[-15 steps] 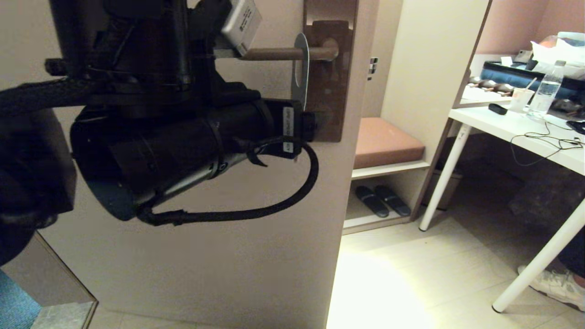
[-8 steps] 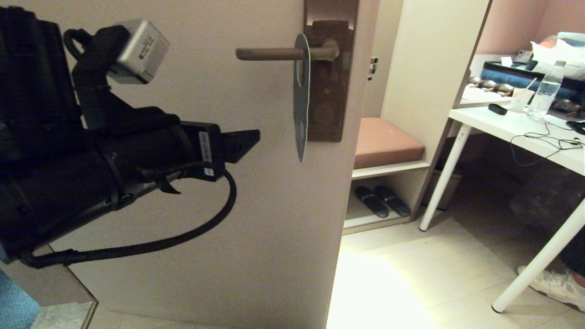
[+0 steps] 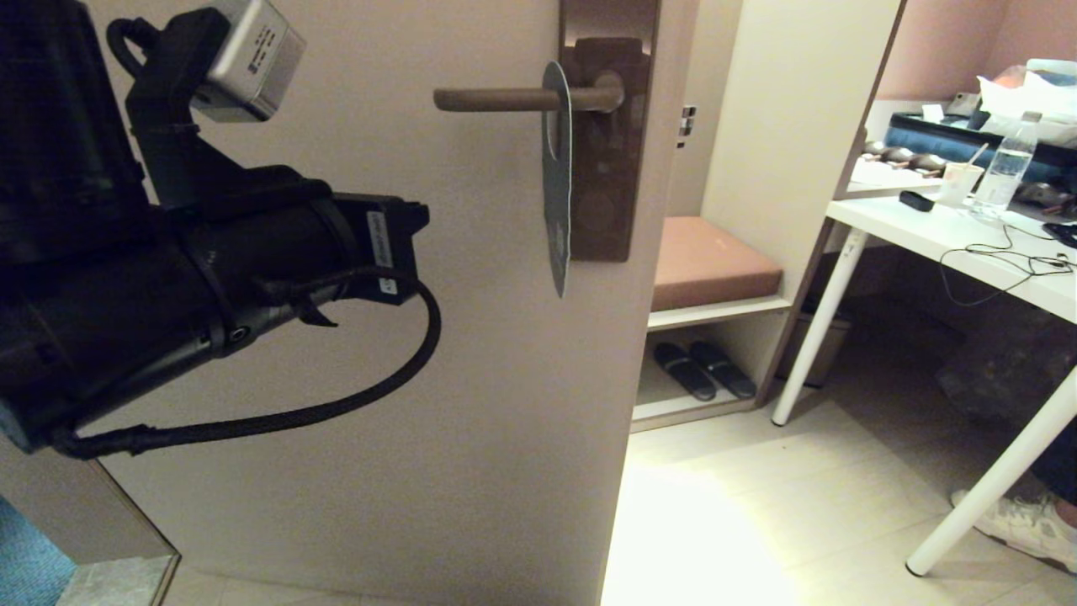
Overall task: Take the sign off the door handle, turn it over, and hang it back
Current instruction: Hang the sign back with the other side facing out
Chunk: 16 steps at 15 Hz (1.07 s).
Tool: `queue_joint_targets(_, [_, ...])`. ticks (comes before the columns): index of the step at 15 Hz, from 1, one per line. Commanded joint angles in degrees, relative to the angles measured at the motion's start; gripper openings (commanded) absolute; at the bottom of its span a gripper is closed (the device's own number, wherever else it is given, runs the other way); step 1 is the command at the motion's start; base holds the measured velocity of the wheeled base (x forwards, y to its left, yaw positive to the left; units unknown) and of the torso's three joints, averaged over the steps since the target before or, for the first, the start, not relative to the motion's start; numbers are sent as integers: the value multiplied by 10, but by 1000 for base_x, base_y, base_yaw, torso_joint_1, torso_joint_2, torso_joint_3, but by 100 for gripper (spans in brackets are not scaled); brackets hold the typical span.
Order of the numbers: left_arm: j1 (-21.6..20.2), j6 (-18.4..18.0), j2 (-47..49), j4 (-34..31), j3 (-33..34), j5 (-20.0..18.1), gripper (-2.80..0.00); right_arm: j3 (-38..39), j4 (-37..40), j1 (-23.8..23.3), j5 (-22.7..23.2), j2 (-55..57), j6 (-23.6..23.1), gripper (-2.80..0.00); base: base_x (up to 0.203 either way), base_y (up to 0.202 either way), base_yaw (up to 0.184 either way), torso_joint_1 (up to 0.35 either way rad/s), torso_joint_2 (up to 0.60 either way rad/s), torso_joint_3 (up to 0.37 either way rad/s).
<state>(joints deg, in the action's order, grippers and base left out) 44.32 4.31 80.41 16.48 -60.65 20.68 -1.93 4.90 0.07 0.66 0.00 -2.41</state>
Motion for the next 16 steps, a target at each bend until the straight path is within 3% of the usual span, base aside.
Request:
queue_joint_targets(1, [0,0,29,0,-20,-2,-280,0,0,-1,0,0,0,-280,0,0,0,0,0,0])
queue_joint_targets(9, [16,-1,131,10,-91,-3,-280,0,0,0,0,0,0,-280,0,0,0,0,0,0])
queue_joint_targets(16, [41,-33,207,68,-160,2,-280,0,0,0,0,0,0,-280,0,0,0,0,0,0])
